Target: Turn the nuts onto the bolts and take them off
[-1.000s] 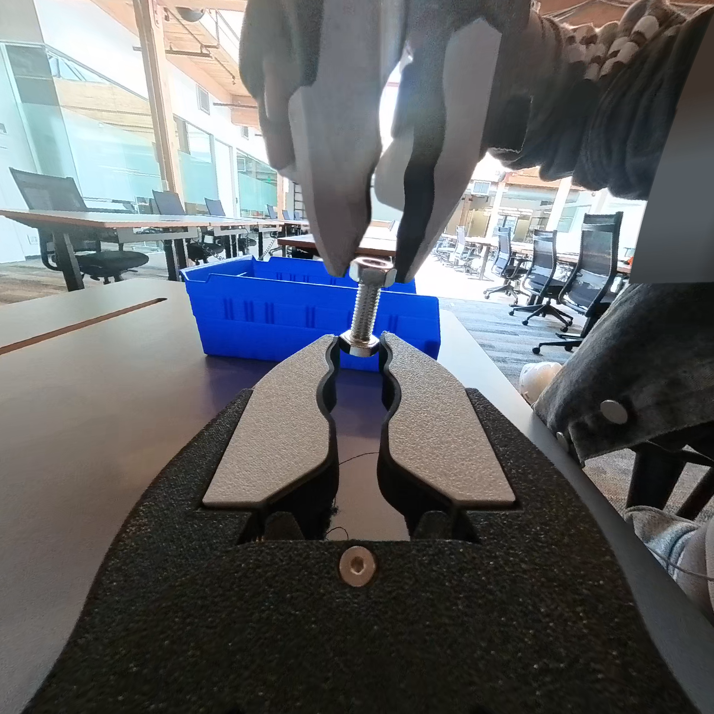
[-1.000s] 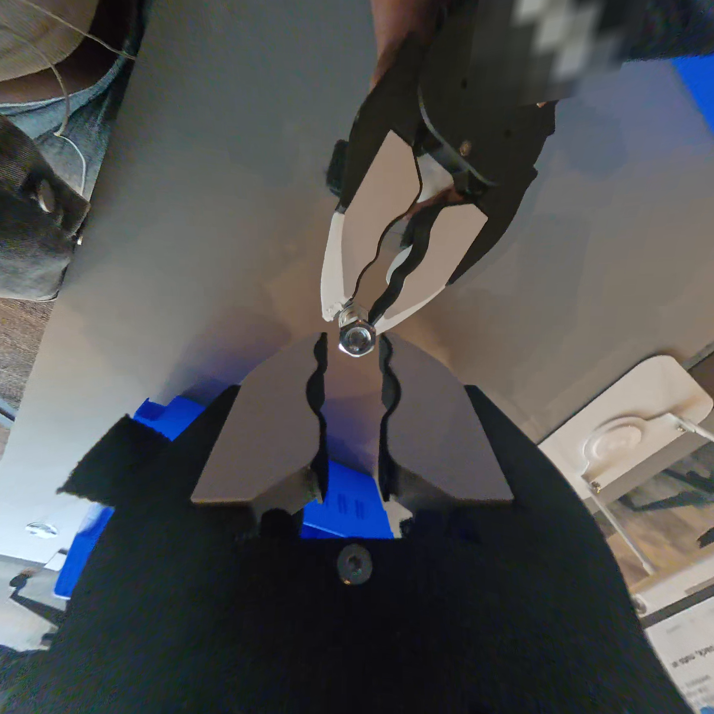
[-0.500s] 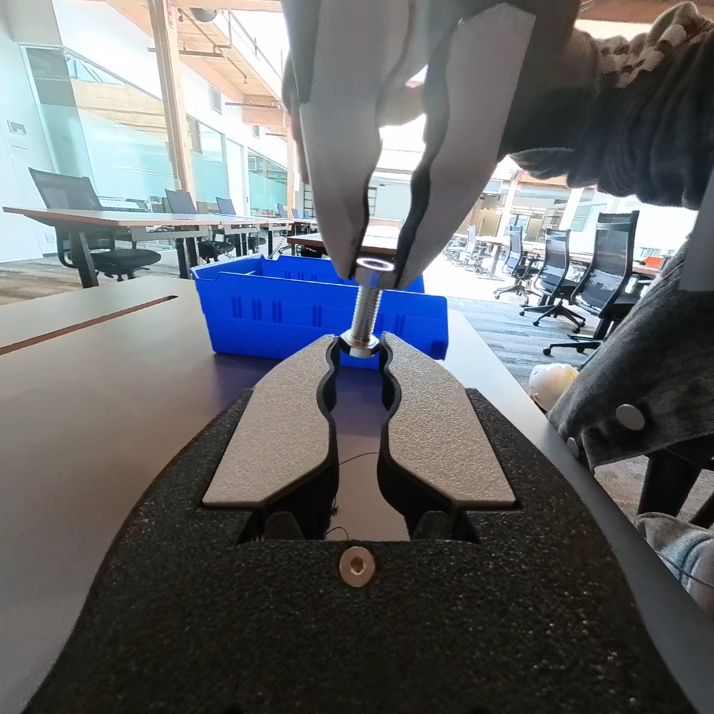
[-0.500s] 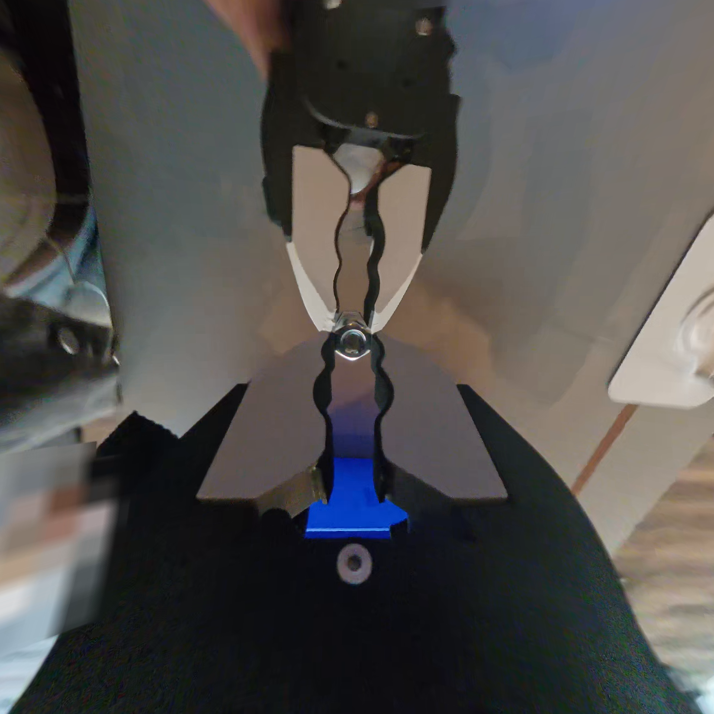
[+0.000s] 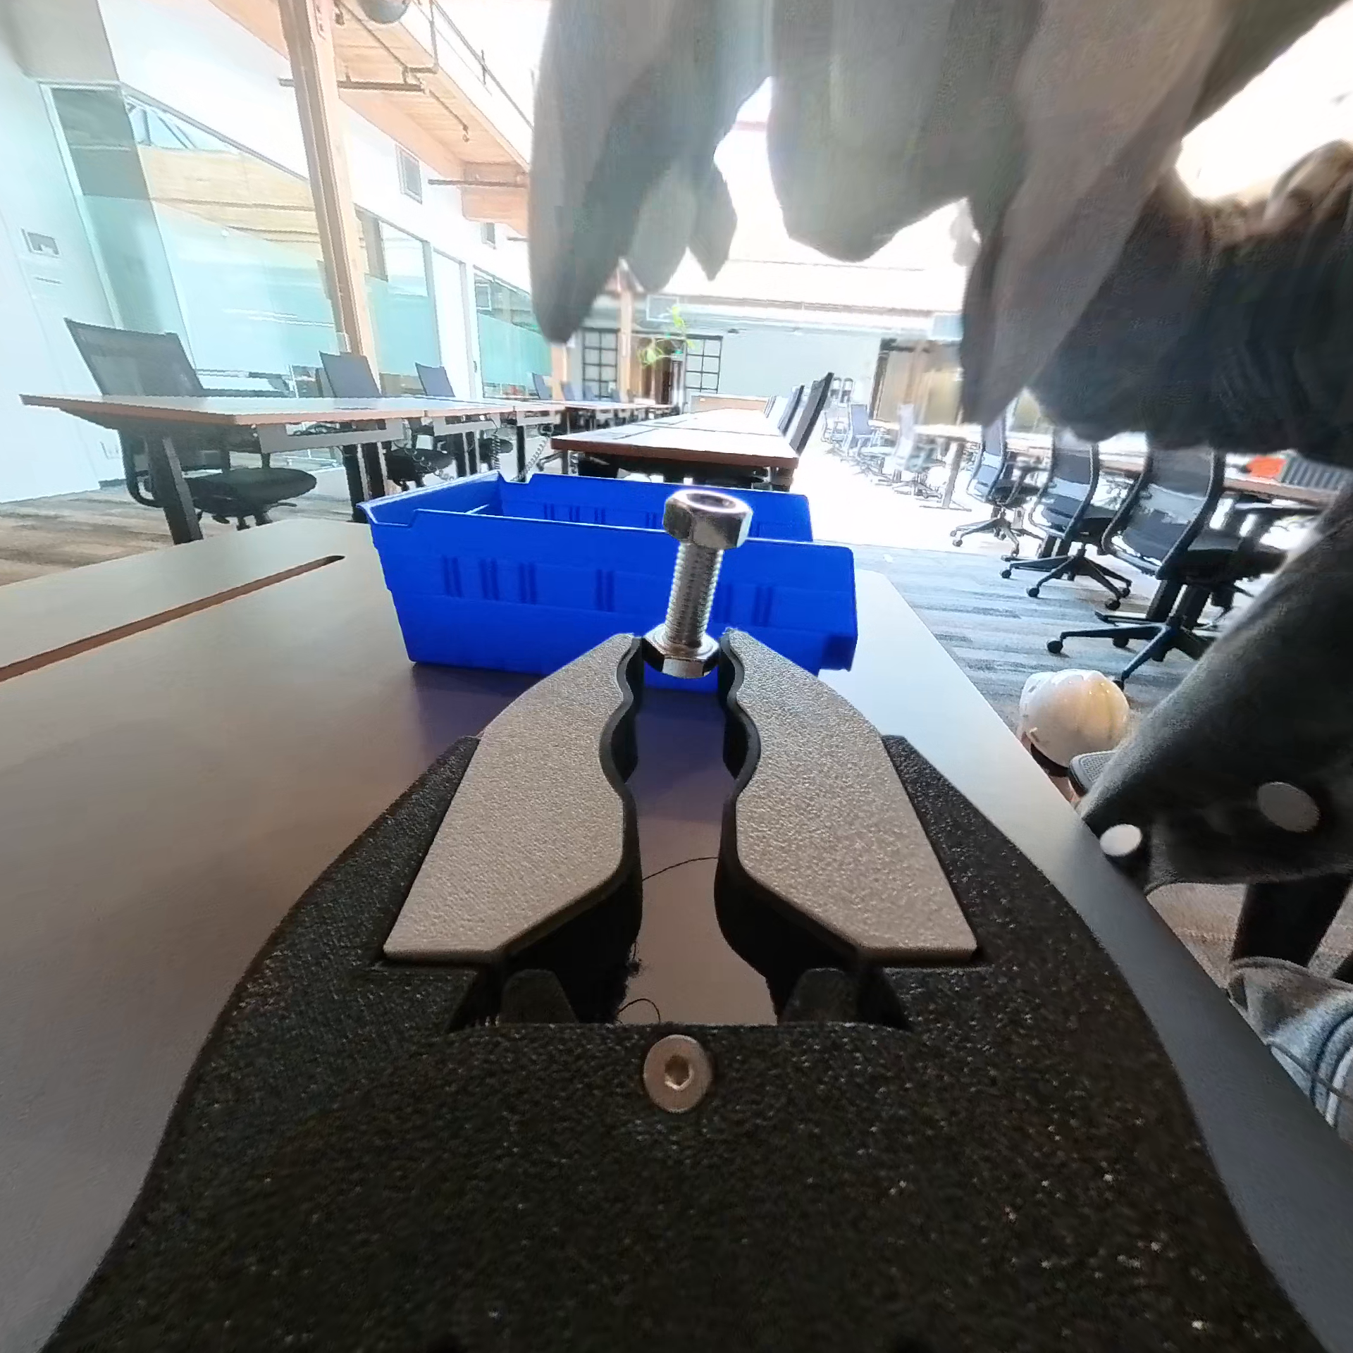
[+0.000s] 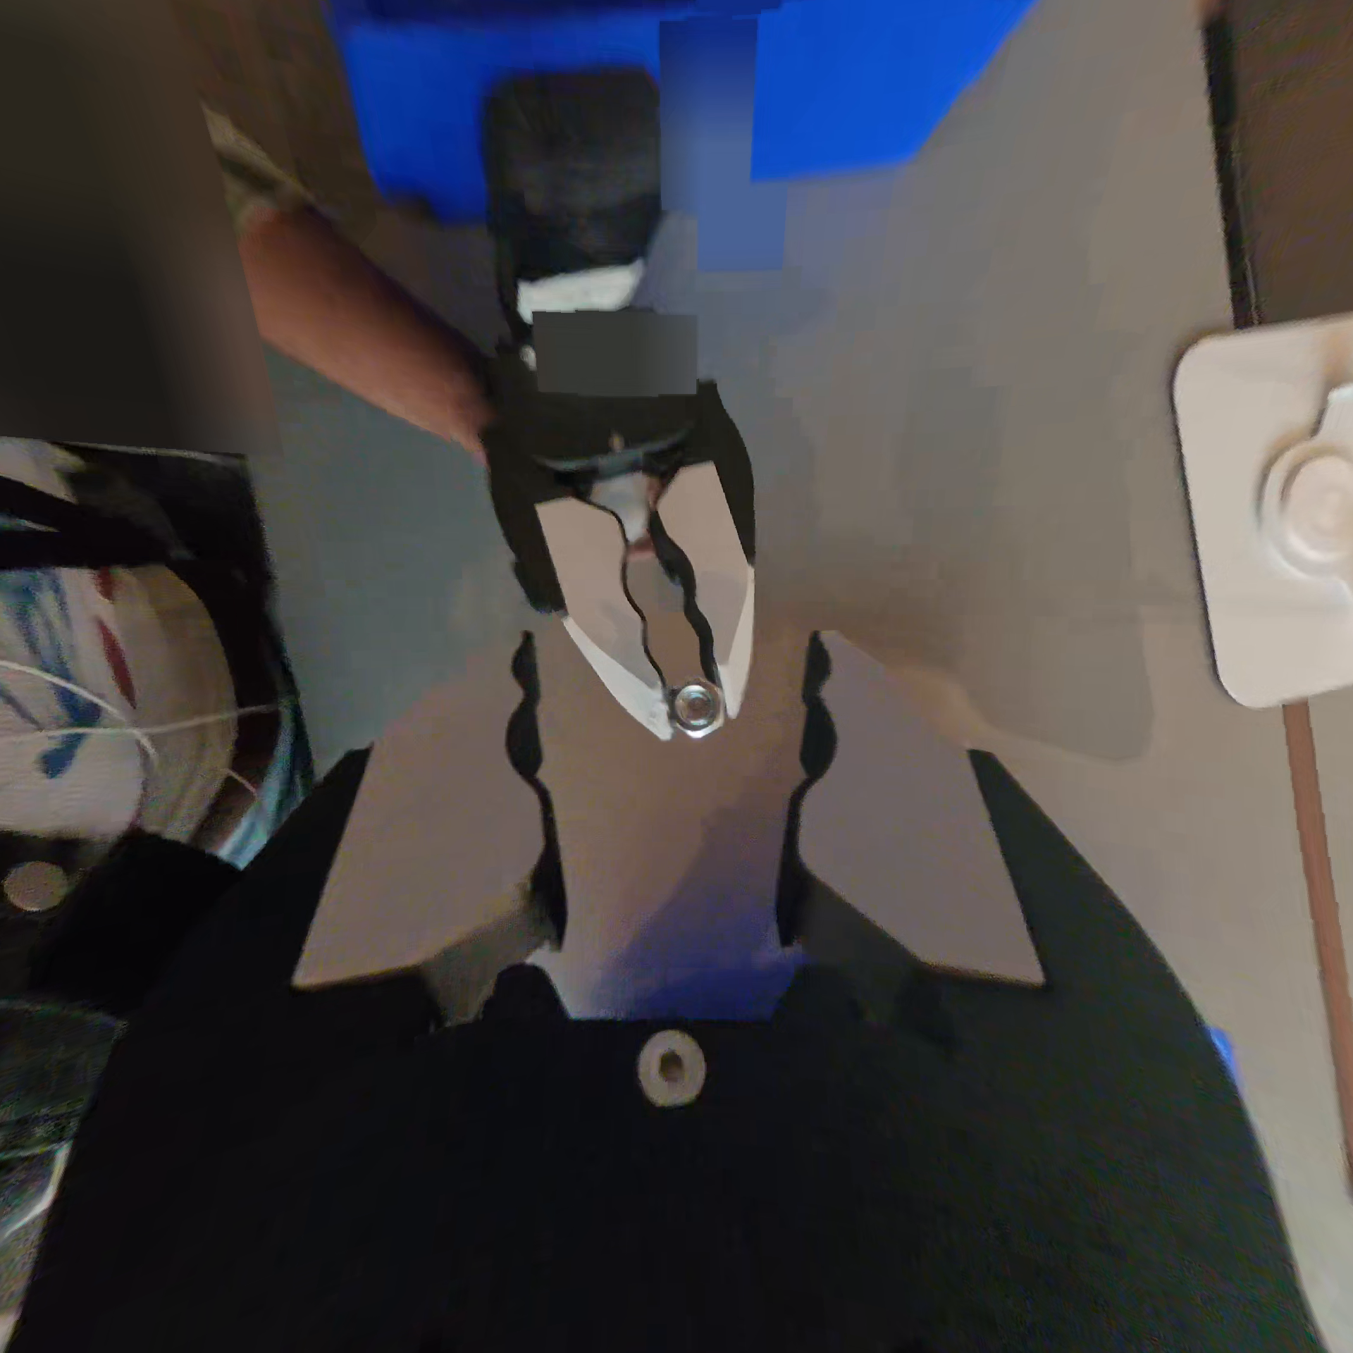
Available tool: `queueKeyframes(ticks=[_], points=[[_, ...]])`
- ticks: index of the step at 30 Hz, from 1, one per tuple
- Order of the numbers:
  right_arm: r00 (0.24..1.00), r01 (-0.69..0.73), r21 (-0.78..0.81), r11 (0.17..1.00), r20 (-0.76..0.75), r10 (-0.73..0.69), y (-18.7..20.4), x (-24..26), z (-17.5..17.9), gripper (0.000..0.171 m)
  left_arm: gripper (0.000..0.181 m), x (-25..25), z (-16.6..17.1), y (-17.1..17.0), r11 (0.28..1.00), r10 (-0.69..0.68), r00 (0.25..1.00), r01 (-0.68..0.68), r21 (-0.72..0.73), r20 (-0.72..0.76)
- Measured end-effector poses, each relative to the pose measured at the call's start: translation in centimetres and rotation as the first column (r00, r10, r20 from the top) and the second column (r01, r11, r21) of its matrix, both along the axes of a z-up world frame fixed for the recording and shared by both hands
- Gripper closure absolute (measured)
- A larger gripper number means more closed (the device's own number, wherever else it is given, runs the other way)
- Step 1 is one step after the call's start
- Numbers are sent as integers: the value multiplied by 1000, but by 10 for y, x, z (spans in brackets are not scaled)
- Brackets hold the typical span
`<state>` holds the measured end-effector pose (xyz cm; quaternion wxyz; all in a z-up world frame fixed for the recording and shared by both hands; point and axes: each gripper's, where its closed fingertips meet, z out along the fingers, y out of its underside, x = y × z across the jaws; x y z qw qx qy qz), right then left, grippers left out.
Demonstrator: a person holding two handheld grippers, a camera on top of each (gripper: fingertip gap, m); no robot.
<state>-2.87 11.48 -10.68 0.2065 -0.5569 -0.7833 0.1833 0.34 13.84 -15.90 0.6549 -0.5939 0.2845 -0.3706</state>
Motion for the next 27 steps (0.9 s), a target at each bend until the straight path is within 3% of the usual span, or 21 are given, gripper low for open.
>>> queueKeyframes(ticks=[2, 5, 8, 13, 17, 21, 27], points=[[990, -60, -84, 995, -133, 48, -14, 0, 10, 74, 163, 1, 0, -1, 1000, -7, 1000, 7, 1, -1], [959, -26, -60, 998, -284, 8, -13, 2, 12, 38, 163, 1, 0, -1, 1000, -15, 1000, 15, 1, -4], [955, 30, -43, 999, -294, -41, -15, 5, -3, 35, 163, 4, -2, -3, 1000, -19, 999, 20, 12, -28], [995, -8, 29, 1000, -103, 11, -16, 14, -10, 83, 163, 5, -1, -4, 1000, -24, 999, 24, 15, -24], [989, -127, 148, 981, 97, 114, -4, 17, -14, 95, 163, 7, -2, -4, 999, -32, 999, 33, 20, -35], [911, -326, 152, 933, 313, 268, 3, 25, -25, 122, 163, 7, -2, -4, 999, -32, 999, 33, 17, -39], [814, -452, 202, 869, 493, 309, 13, 30, -30, 131, 162, 8, -3, -5, 999, -36, 998, 37, 19, -44]])
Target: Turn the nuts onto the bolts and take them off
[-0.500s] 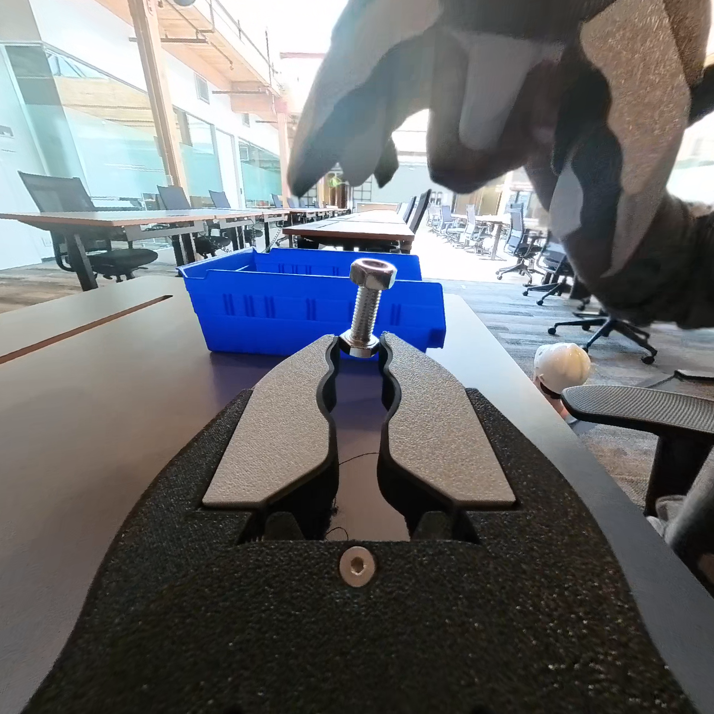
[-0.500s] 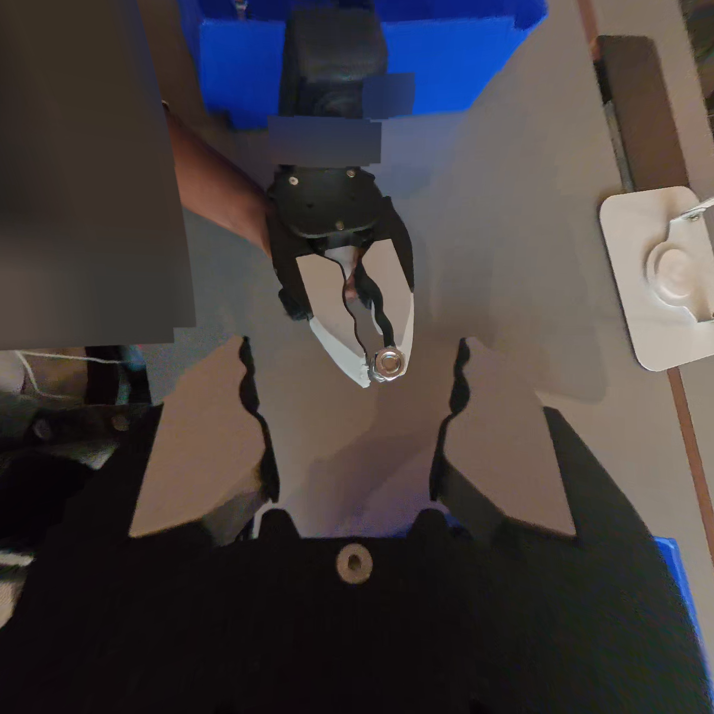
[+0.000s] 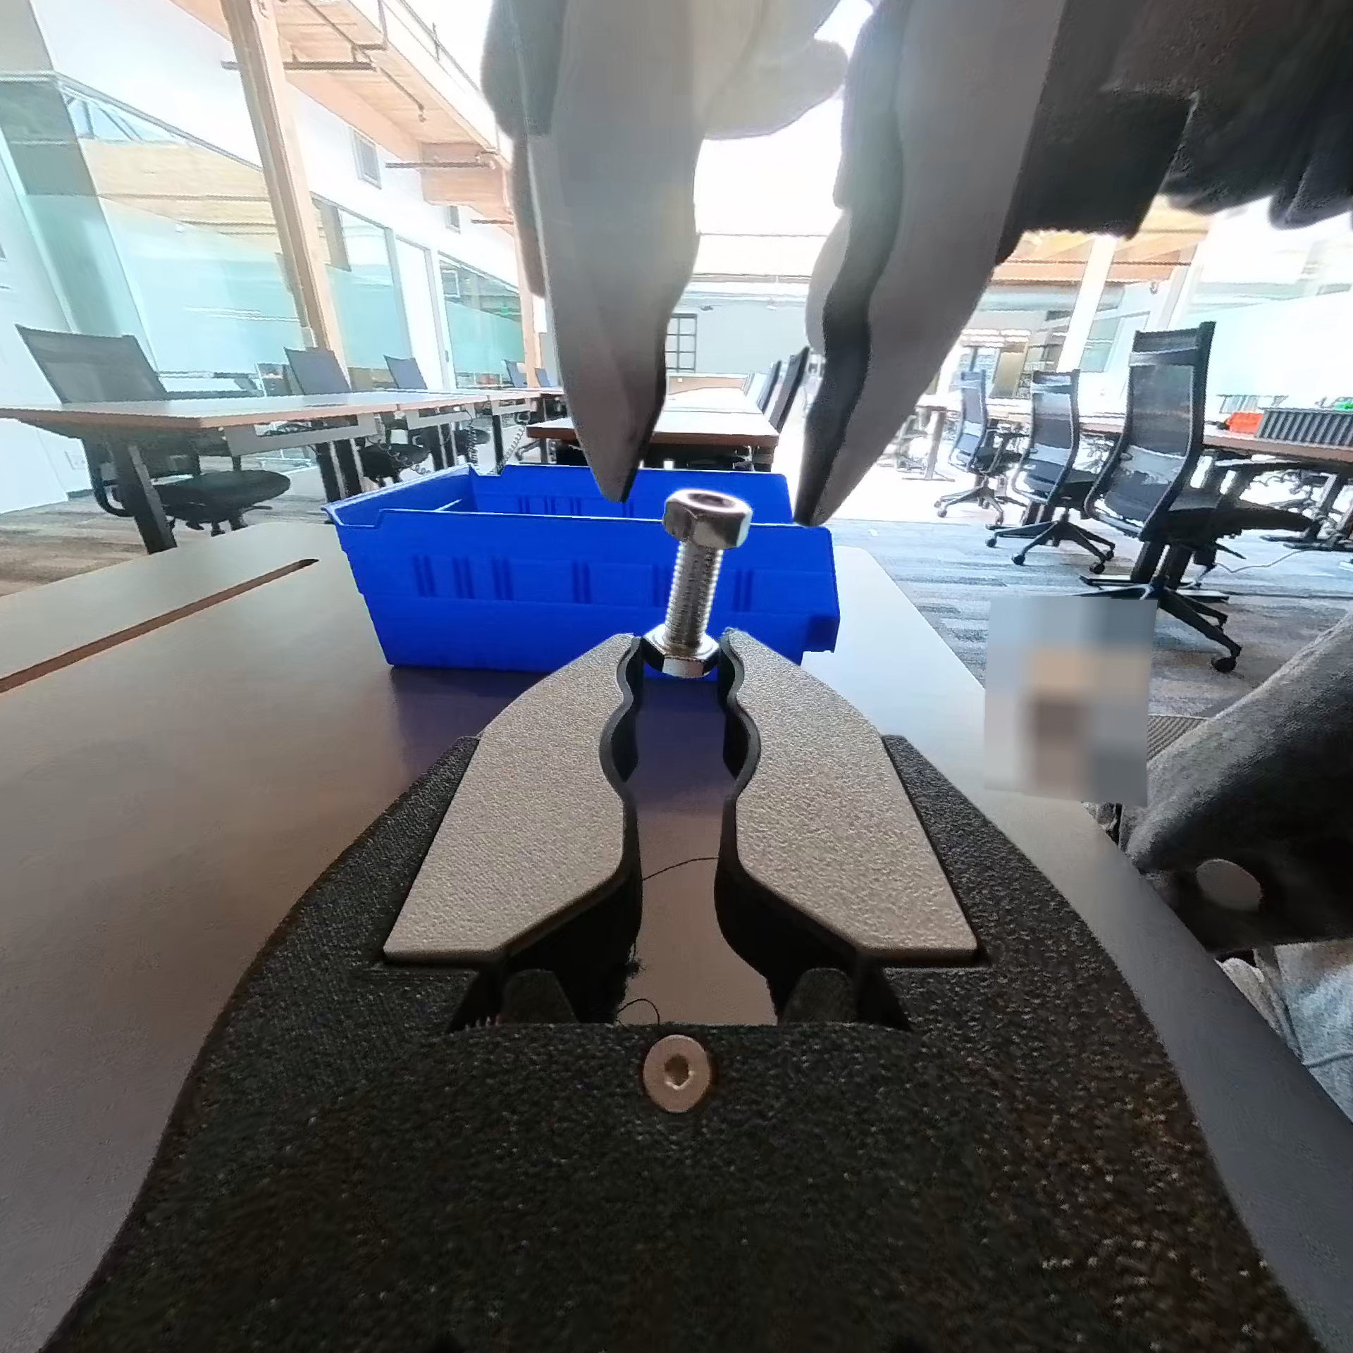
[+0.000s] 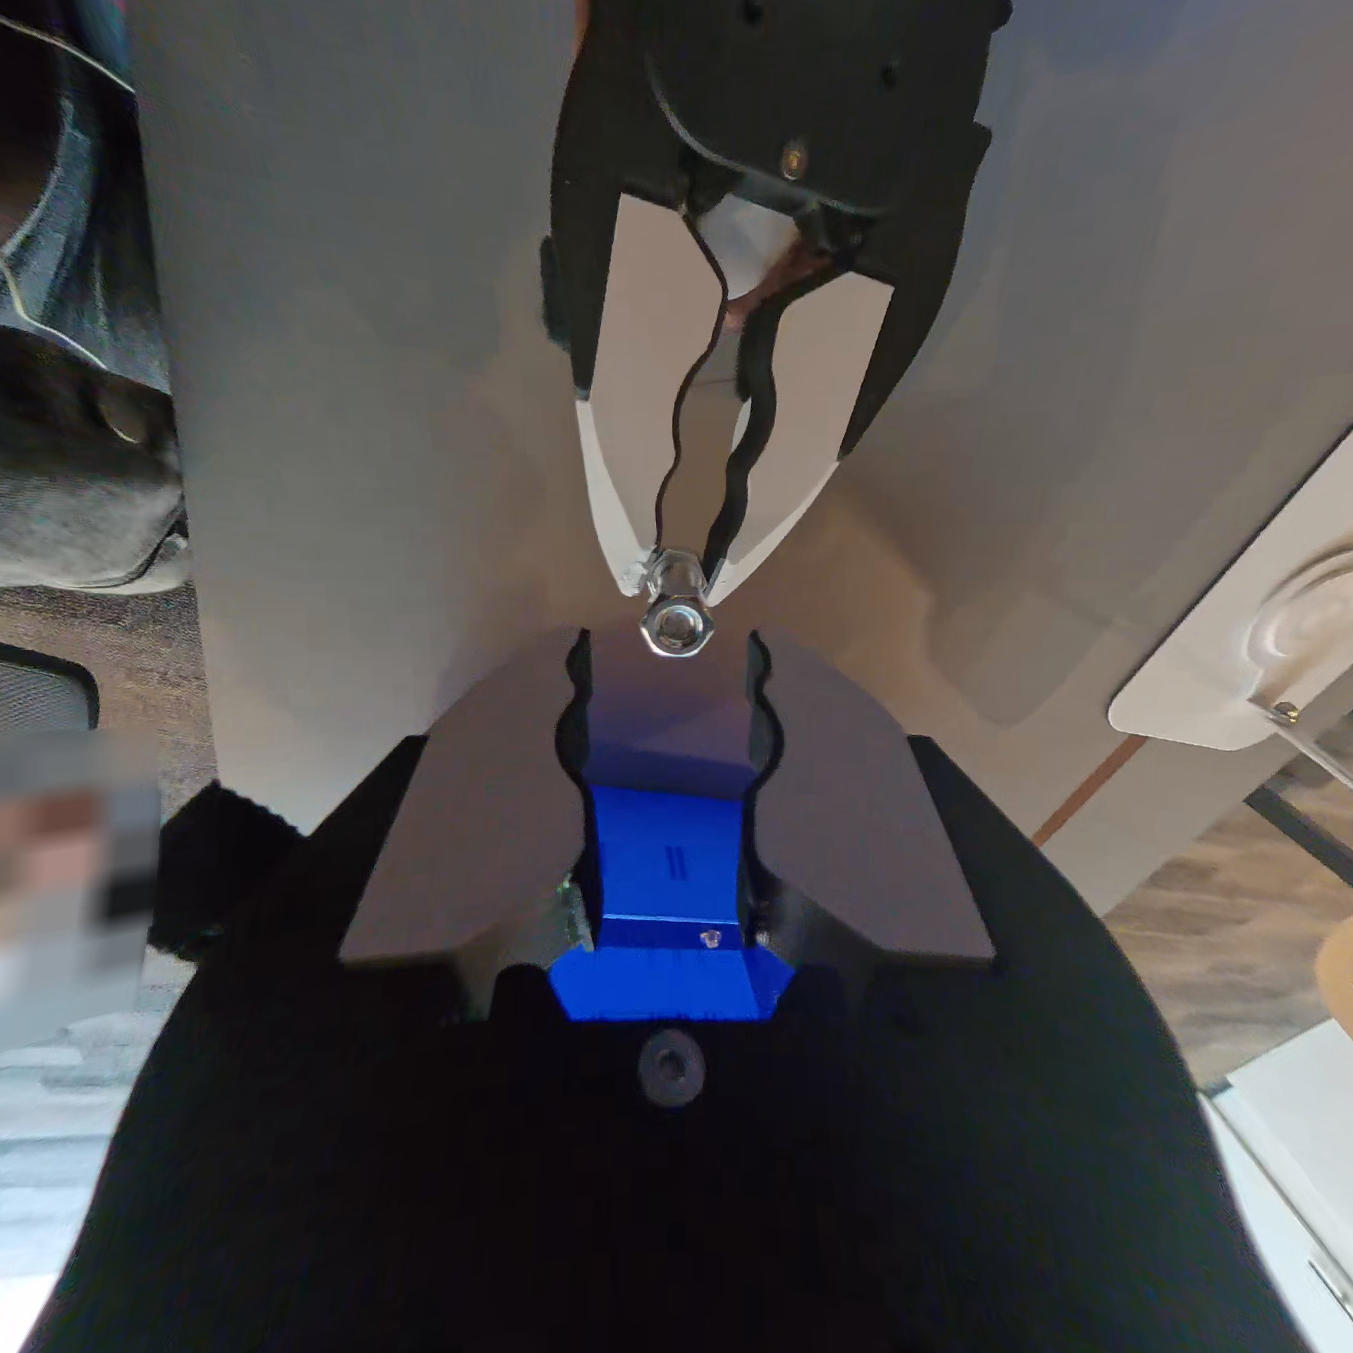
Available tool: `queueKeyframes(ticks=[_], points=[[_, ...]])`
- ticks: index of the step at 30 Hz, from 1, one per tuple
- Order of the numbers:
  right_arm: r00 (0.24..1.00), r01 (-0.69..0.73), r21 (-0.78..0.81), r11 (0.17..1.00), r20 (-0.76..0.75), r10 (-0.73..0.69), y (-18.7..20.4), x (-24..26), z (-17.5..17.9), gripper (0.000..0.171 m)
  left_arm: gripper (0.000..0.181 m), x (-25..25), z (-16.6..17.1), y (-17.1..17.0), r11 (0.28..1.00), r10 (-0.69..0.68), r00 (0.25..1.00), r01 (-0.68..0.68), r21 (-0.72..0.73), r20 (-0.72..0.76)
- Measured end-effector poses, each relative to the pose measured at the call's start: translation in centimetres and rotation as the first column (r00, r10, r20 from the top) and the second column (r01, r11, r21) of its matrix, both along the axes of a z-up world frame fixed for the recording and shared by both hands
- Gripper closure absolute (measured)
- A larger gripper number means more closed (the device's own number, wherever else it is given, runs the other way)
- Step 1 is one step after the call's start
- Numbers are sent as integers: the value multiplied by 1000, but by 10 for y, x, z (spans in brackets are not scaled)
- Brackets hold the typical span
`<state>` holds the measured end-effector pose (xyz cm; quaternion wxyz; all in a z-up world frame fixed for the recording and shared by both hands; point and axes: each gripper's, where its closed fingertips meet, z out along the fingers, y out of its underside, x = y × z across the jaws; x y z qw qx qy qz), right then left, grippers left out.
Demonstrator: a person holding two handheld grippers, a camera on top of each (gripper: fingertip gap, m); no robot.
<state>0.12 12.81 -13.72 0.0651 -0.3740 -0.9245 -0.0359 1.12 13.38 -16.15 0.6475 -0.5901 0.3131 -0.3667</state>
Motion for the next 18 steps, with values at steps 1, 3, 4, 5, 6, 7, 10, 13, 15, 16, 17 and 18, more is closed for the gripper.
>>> queueKeyframes(ticks=[1, 3, 4, 5, 6, 7, 10, 13, 15, 16, 17, 18], points=[[1000, -5, 5, 1000, 3, 5, 1, -1, 0, 134, 163, 0, 0, 1, 1000, 2, 1000, -2, 0, -2], [1000, -8, 3, 1000, 10, 8, 1, -1, -1, 138, 163, 0, 0, 0, 1000, 1, 1000, -1, -1, 5], [1000, -6, 6, 1000, 14, 6, 3, 0, -1, 139, 163, -1, 1, 0, 1000, 1, 1000, -1, -4, 10], [1000, -4, 8, 1000, 15, 4, 4, 0, -2, 141, 163, -1, 1, 0, 1000, -2, 1000, 2, -6, 13], [1000, -4, 9, 1000, 10, 3, 4, 0, -3, 143, 162, -1, 1, 1, 1000, -2, 1000, 2, -6, 15], [1000, -5, 8, 1000, 4, 5, 4, 0, -3, 144, 162, -1, 1, 0, 1000, -3, 1000, 3, -6, 14], [1000, -20, 18, 1000, -2, 20, 2, -1, -4, 147, 162, 1, 1, -2, 1000, -8, 1000, 8, -6, 9], [999, -36, 37, 999, -22, 37, 3, -3, -4, 154, 162, 1, 0, -2, 1000, -14, 1000, 14, -4, 6], [1000, -3, 31, 1000, -25, 3, 4, -3, -5, 154, 162, 1, 0, -1, 1000, -10, 1000, 10, -6, -2], [999, 40, 23, 999, -30, -40, 4, -4, -5, 154, 163, 1, 0, 0, 1000, -4, 1000, 4, -6, -1], [995, 98, 11, 995, -38, -98, 3, -5, -4, 155, 163, 0, 0, 1, 1000, -1, 1000, 2, -6, 3], [983, 174, -5, 985, -51, -174, 3, -6, -4, 155, 163, 0, 1, 1, 1000, 1, 1000, -1, -7, 8]])
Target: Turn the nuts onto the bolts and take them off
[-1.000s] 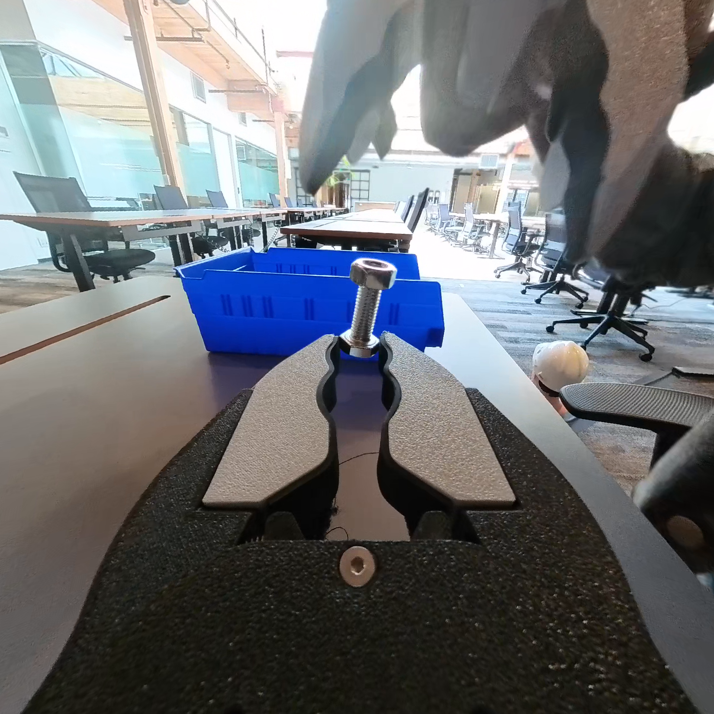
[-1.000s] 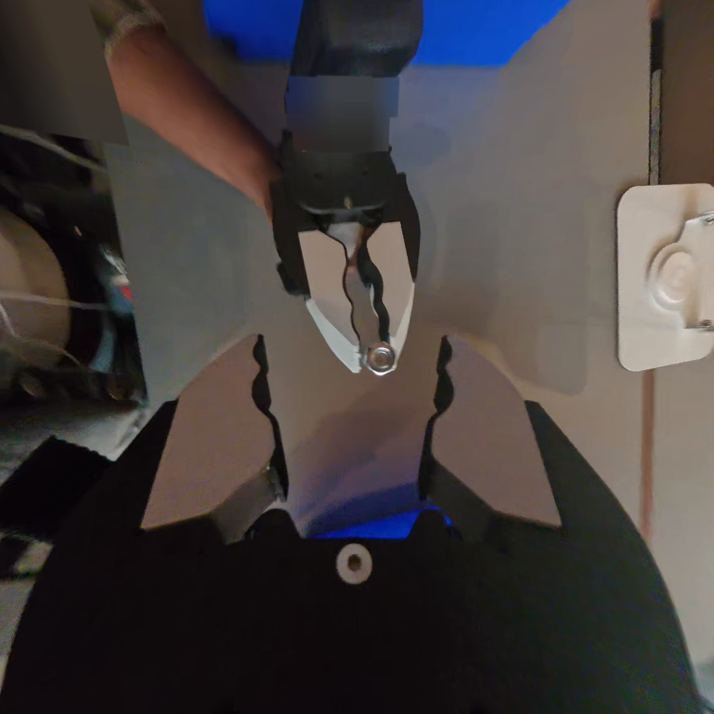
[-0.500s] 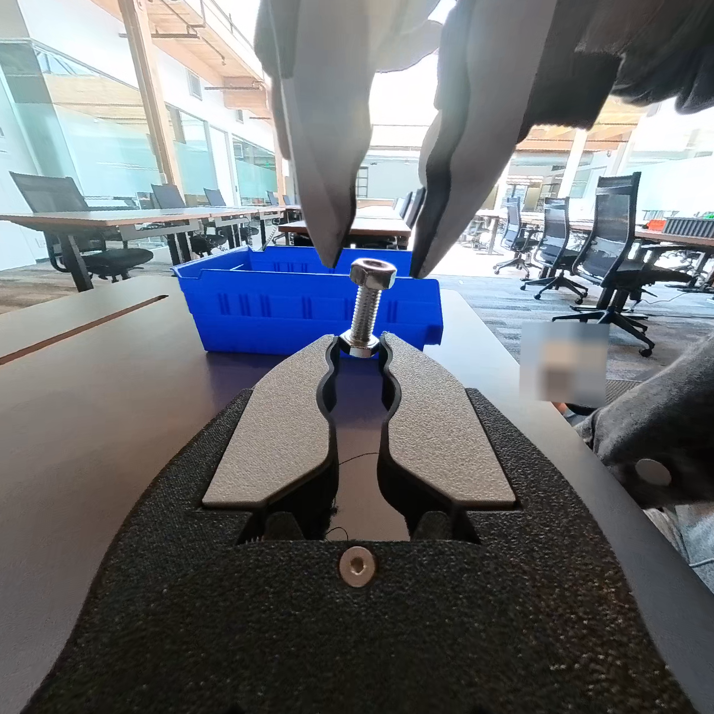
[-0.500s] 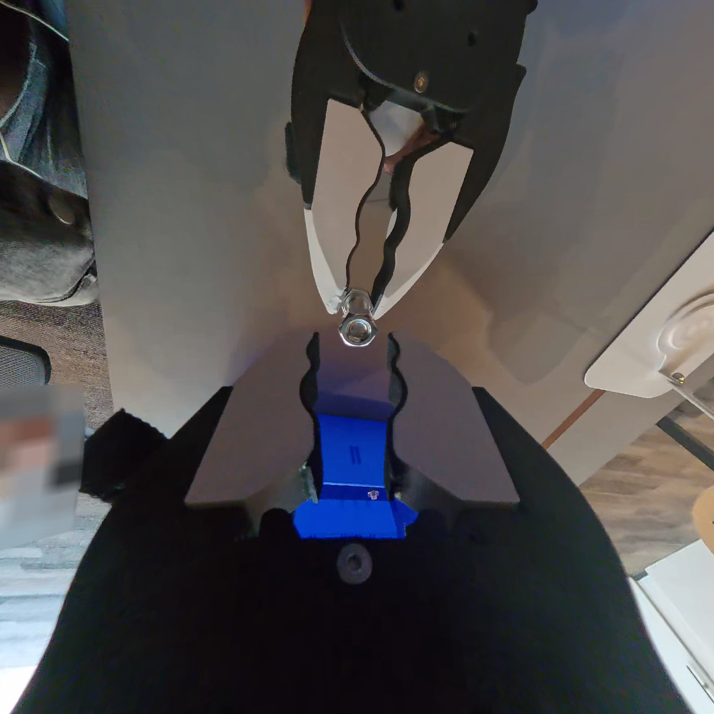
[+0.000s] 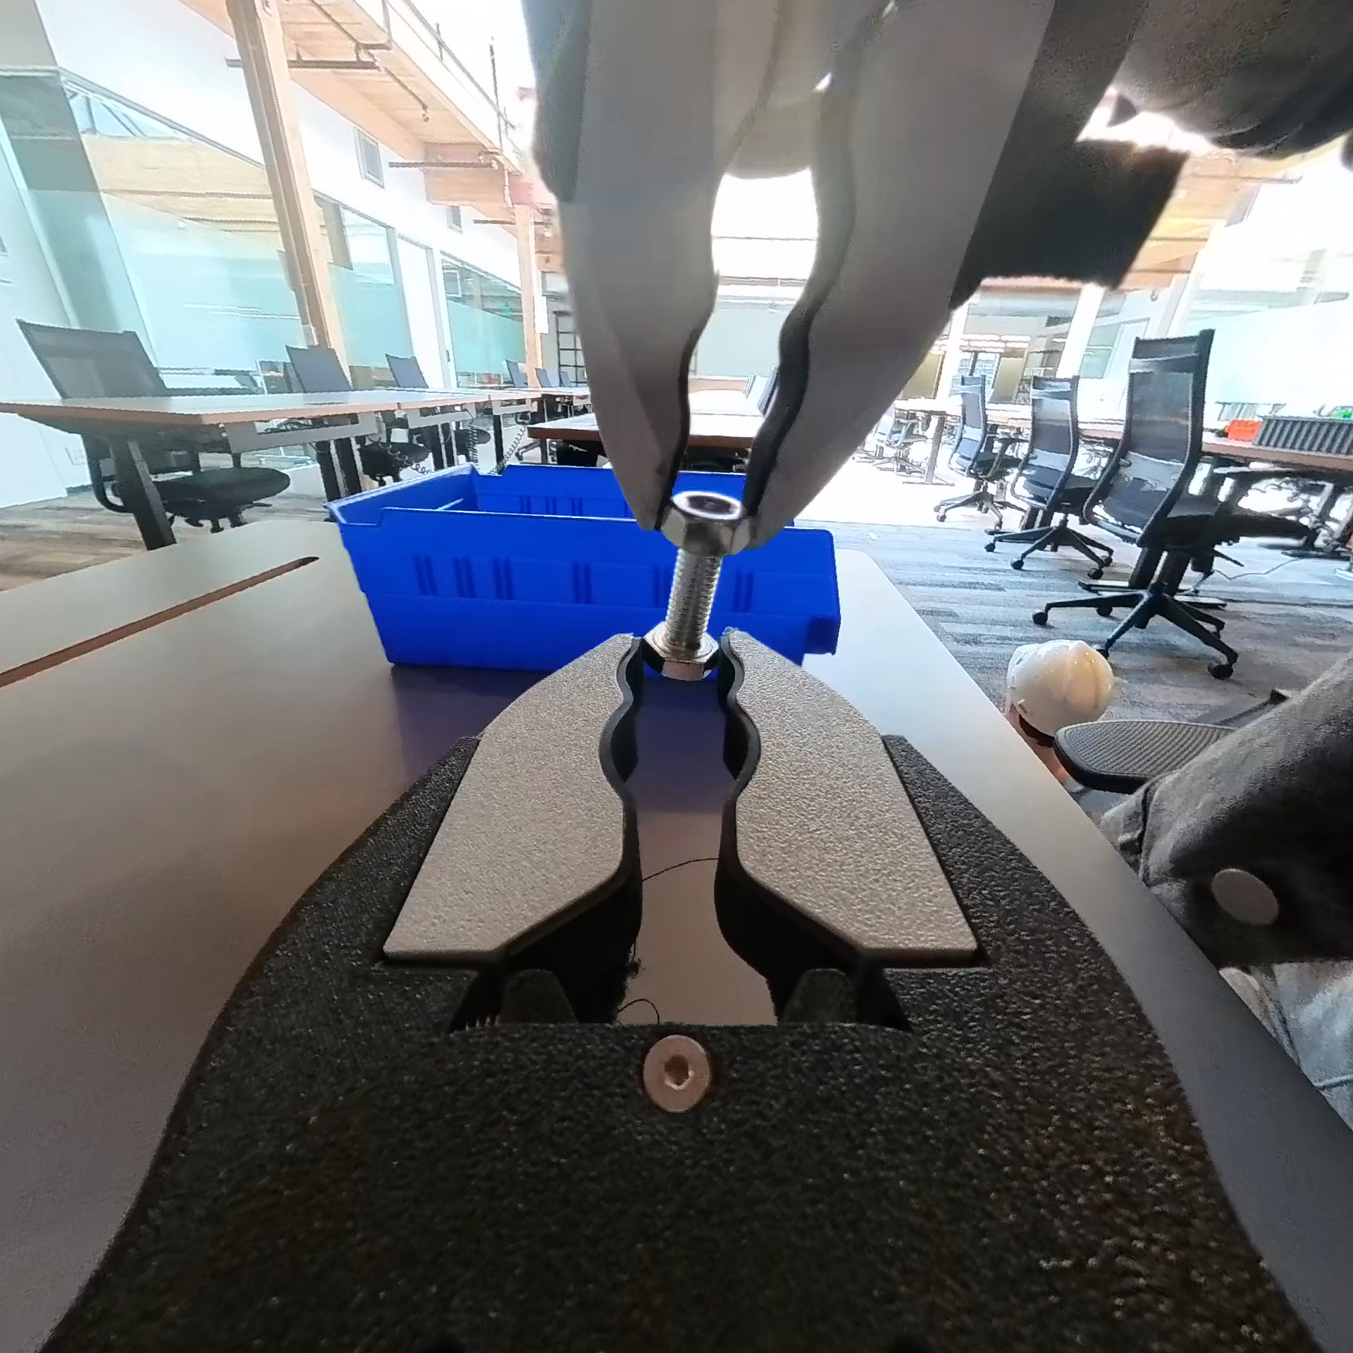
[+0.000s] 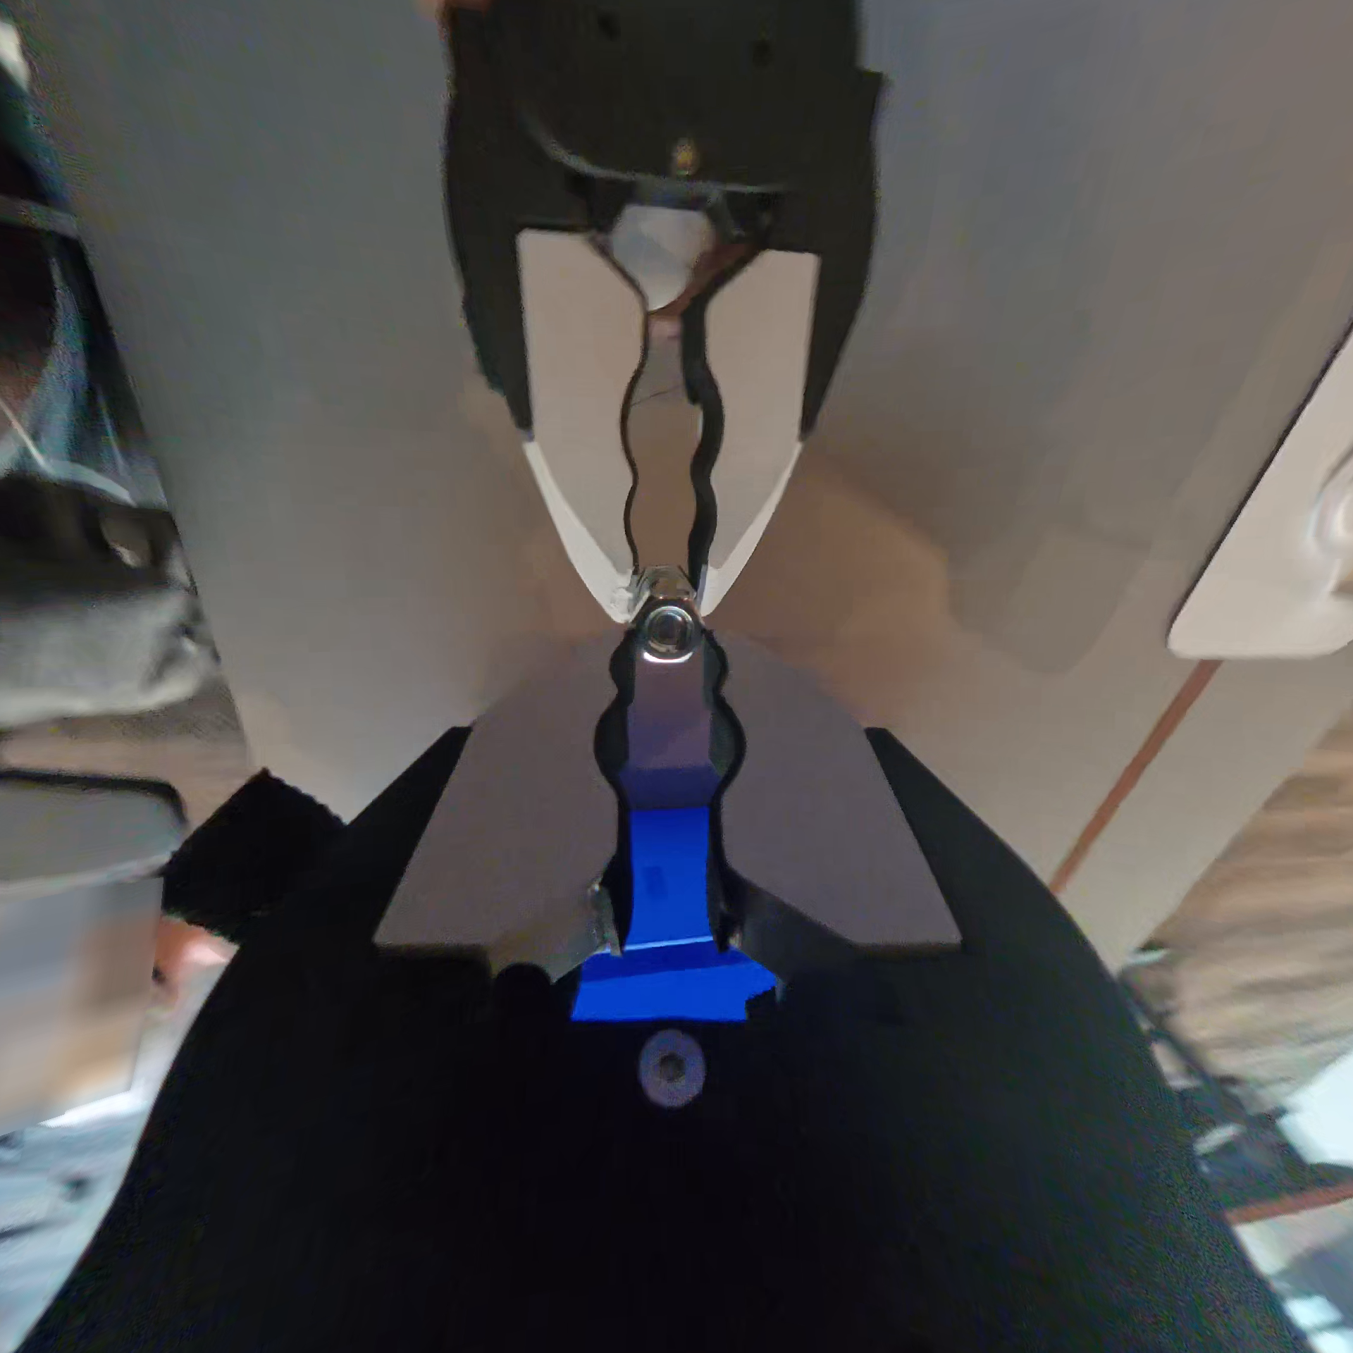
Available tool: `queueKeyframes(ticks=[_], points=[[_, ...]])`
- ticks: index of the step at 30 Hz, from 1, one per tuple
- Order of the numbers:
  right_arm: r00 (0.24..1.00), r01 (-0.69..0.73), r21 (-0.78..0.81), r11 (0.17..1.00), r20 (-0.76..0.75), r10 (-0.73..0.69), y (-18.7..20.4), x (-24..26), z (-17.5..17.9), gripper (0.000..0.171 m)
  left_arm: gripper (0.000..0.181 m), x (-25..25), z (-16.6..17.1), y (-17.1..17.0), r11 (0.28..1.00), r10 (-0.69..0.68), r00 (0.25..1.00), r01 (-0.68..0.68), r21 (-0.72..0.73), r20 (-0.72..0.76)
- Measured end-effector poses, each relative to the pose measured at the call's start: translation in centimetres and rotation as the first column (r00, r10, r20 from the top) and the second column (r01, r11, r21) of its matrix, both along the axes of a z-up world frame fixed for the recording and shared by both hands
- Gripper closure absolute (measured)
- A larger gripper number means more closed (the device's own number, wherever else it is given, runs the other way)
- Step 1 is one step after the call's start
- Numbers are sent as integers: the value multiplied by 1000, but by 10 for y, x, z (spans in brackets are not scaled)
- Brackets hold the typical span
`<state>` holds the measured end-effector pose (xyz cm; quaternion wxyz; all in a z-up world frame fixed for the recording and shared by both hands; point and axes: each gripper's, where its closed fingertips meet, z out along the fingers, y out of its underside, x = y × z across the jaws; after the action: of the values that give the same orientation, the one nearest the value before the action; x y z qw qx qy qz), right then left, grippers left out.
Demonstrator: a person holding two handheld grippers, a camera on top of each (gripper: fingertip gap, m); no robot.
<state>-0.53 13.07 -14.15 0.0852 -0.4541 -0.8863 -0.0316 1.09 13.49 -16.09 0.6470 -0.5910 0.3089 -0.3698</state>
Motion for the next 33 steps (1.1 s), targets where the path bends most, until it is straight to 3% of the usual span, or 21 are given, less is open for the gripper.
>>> queueKeyframes(ticks=[2, 5, 9, 11, 14, 16, 19, 24, 28, 30, 33], points=[[982, 186, -22, 982, -23, -187, 1, 0, 0, 155, 163, -2, 0, 2, 1000, 16, 1000, -16, -3, 6], [891, 448, -89, 890, -41, -453, -1, 4, -1, 155, 163, -2, -1, 2, 1000, 27, 1000, -27, 1, -3], [804, 581, -205, 788, -7, -595, -7, 9, -1, 147, 163, 0, -2, 0, 1000, 17, 1000, -17, 8, -24], [879, 455, -221, 863, -46, -475, -9, 2, 9, 140, 163, -1, -1, 1, 1000, 14, 1000, -14, -3, -8], [993, 58, 8, 998, -98, -57, 1, -4, 25, 138, 163, 0, -2, 1, 1000, 6, 1000, -6, -3, -18], [980, -201, 101, 975, 10, 201, -2, 1, 21, 133, 163, 1, -3, 0, 1000, 0, 1000, 0, -2, -21], [916, -394, 116, 912, 128, 380, -2, 5, 11, 130, 163, 1, -3, 0, 1000, -5, 1000, 5, -9, -12], [866, -486, 79, 871, 175, 467, 4, 2, 1, 136, 163, 0, -2, -1, 1000, -10, 1000, 10, -10, -8], [857, -503, 44, 863, 153, 491, 4, 1, -3, 151, 163, 0, -2, -1, 1000, -15, 1000, 15, -18, 3], [880, -463, 31, 886, 135, 455, 3, 1, -3, 152, 163, 0, -2, 0, 1000, -9, 1000, 9, -17, -5], [959, -271, -8, 963, 86, 271, 2, 0, -4, 152, 163, -1, -2, 1, 1000, 7, 1000, -7, -16, -4]])
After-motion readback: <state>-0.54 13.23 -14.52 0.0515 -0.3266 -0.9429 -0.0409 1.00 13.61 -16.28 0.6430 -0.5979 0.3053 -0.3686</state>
